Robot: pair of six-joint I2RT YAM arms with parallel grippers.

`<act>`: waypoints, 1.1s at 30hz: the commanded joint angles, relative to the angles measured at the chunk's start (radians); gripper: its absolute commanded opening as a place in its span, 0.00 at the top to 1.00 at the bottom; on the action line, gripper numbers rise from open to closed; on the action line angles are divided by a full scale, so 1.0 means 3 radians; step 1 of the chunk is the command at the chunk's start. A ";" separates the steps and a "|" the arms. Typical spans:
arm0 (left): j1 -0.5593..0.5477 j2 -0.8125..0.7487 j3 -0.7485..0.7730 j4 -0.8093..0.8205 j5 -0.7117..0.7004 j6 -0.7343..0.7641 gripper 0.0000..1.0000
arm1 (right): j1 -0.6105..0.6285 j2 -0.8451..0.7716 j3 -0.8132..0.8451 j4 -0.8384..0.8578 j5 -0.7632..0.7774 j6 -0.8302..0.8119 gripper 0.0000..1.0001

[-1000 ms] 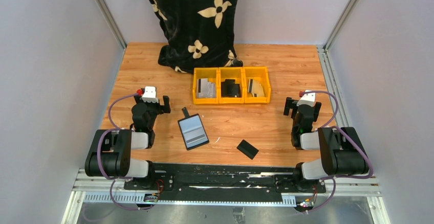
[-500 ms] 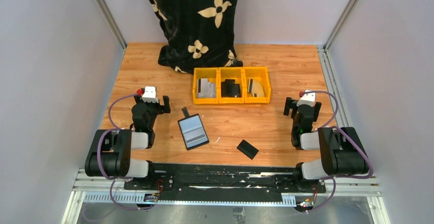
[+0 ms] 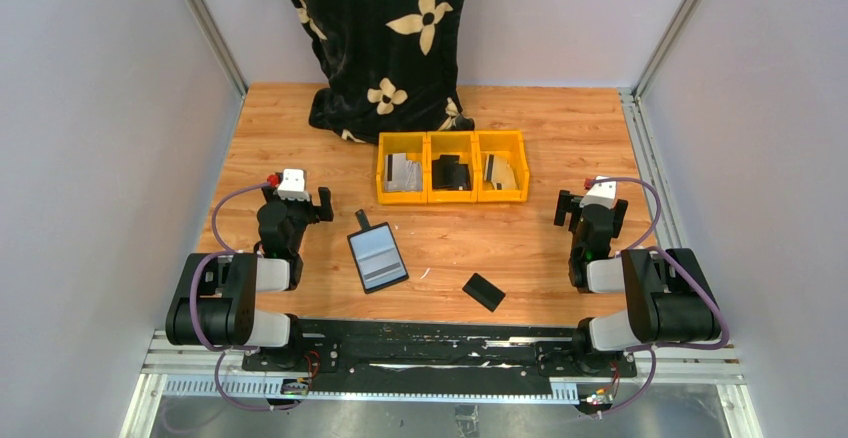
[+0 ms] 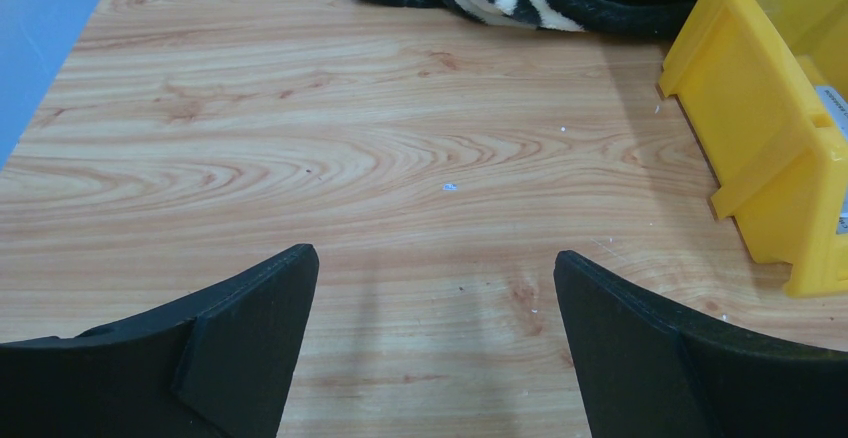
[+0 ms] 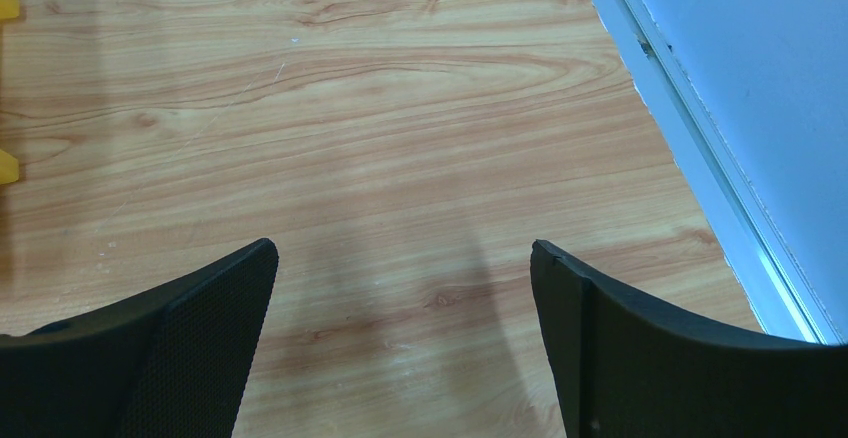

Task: Take the credit cards out of the card holder
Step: Reset both arms

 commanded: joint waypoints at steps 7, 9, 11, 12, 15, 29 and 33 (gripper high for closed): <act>-0.0014 -0.0011 0.0049 0.0040 -0.0069 0.0048 0.00 | 0.0042 -0.0028 0.0064 0.0015 0.0008 -0.0032 0.00; -0.0014 -0.0014 0.0051 0.0037 -0.0070 0.0048 0.00 | 0.0042 -0.0028 0.0064 0.0015 0.0006 -0.0032 0.00; -0.0014 -0.0015 0.0048 0.0041 -0.0070 0.0048 0.00 | 0.0042 -0.0028 0.0064 0.0015 0.0009 -0.0032 0.00; -0.0014 -0.0014 0.0048 0.0040 -0.0069 0.0048 0.00 | 0.0042 -0.0028 0.0063 0.0015 0.0007 -0.0032 0.00; -0.0014 -0.0013 0.0051 0.0038 -0.0070 0.0048 0.00 | 0.0042 -0.0039 0.0034 0.0068 0.0105 0.0021 0.00; -0.0014 -0.0010 0.0049 0.0040 -0.0070 0.0048 0.00 | 0.0037 0.0029 0.0109 0.0012 -0.0633 -0.0284 0.02; -0.0015 -0.0015 0.0048 0.0038 -0.0069 0.0048 0.00 | 0.0037 0.0043 0.0111 0.0036 -0.0449 -0.0226 0.01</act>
